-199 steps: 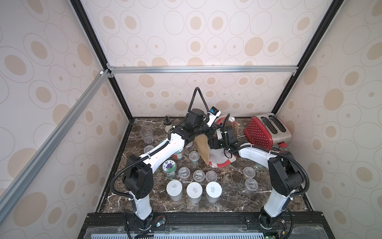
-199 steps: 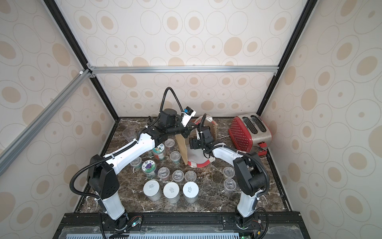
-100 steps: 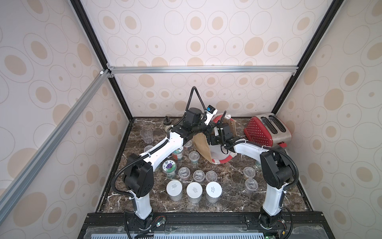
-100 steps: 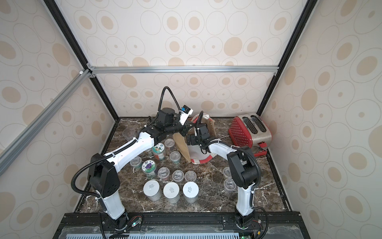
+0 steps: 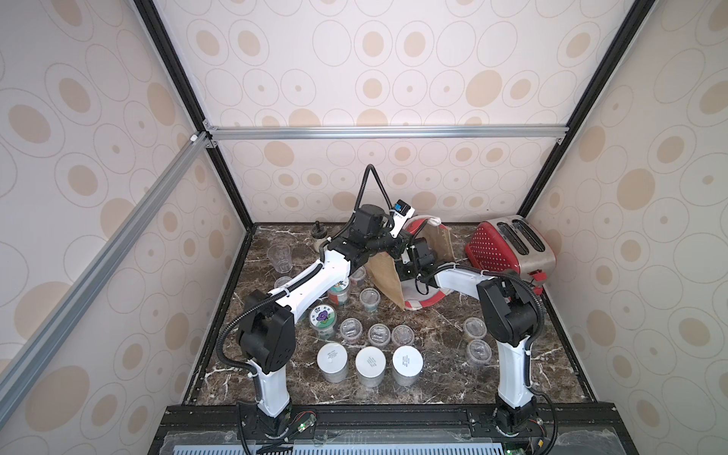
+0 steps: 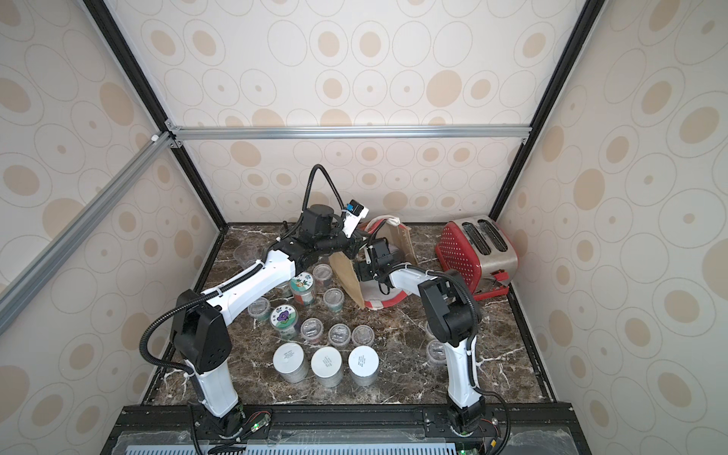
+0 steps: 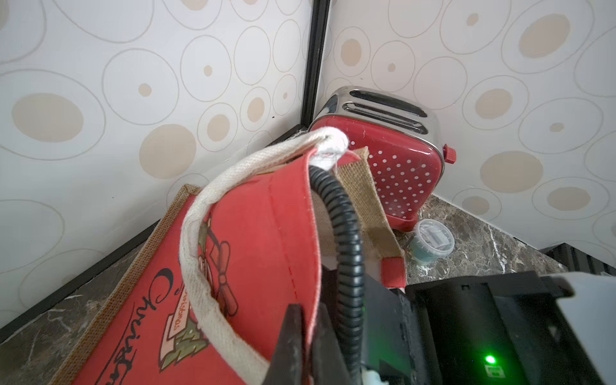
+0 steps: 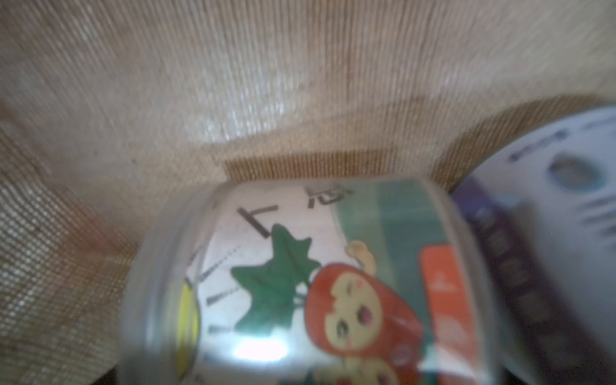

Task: Take out the seed jars from the canvas bag
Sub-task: Pick up the seed jar from the canvas bag.

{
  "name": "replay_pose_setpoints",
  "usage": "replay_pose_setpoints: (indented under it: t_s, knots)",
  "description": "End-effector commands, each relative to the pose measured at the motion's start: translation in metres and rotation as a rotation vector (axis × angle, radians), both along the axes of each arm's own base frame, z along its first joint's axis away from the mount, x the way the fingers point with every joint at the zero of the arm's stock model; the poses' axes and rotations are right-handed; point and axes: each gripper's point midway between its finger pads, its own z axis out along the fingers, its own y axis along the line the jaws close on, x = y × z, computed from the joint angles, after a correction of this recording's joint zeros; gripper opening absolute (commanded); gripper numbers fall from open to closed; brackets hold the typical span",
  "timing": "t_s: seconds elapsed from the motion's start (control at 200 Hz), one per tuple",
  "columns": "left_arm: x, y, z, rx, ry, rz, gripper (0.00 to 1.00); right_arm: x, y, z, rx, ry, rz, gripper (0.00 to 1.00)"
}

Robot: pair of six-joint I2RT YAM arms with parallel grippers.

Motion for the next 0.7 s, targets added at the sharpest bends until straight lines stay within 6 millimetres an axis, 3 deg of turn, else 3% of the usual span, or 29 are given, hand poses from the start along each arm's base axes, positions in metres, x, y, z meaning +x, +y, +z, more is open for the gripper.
replay_pose_setpoints:
  t_s: [0.0,0.265,0.455,0.695]
  knots:
    - [-0.035,-0.031,0.026,-0.074,-0.003,-0.187,0.00,-0.002,0.000,-0.013,-0.004,0.038,-0.003,1.00]
    - [-0.035,-0.031,0.025,-0.071,0.001,-0.189,0.00,0.012,0.001,0.001,-0.019,-0.019,-0.006,0.98]
    - [-0.033,-0.030,0.024,-0.063,0.000,-0.179,0.00,0.011,0.003,0.009,-0.008,-0.027,0.003,0.82]
    - [-0.023,-0.025,0.022,-0.051,-0.004,-0.122,0.00,-0.001,0.002,0.051,0.057,-0.071,0.006,0.71]
